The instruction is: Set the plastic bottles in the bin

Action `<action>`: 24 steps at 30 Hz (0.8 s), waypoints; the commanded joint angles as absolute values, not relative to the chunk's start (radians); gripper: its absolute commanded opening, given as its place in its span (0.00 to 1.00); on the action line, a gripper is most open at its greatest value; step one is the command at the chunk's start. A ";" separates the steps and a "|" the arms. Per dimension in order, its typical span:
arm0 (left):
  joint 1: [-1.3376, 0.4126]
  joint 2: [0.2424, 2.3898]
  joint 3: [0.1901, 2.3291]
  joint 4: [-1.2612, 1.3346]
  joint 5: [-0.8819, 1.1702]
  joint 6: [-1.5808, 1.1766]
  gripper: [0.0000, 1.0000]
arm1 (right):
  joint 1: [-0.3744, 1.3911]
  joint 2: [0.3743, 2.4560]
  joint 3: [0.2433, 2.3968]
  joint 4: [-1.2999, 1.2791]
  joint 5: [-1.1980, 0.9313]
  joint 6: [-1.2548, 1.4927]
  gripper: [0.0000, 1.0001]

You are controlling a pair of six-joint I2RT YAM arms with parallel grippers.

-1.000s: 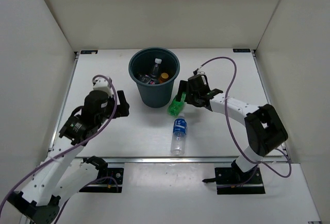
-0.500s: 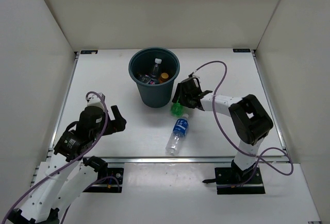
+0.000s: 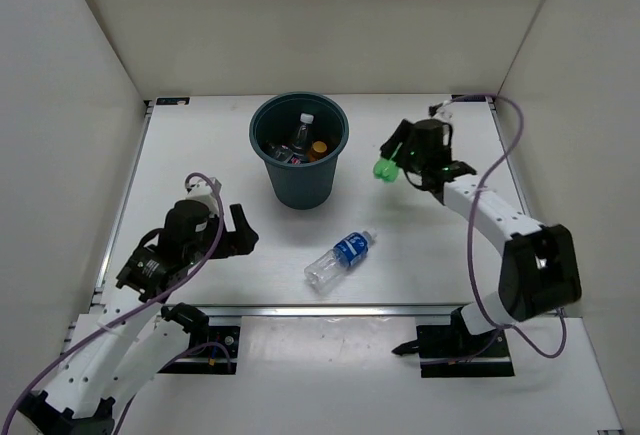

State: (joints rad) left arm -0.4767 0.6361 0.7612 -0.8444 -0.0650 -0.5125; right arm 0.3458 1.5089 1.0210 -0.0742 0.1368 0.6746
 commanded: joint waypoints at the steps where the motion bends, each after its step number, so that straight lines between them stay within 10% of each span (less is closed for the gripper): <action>1: -0.480 0.641 0.717 -0.729 0.027 -0.474 0.99 | 0.307 1.395 1.144 -0.046 0.057 0.533 0.23; 12: -0.522 0.745 0.679 -0.574 0.115 -0.428 0.98 | 0.601 1.709 1.776 -0.179 -0.133 0.296 0.24; 24: -0.612 0.968 0.785 -0.418 0.141 -0.155 0.98 | 0.655 1.879 2.091 -0.387 -0.060 0.238 0.93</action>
State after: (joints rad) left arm -0.5873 0.9577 0.7330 -0.5098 0.1059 -0.2657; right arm 0.6697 1.9862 2.0426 -0.3969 -0.0994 0.2626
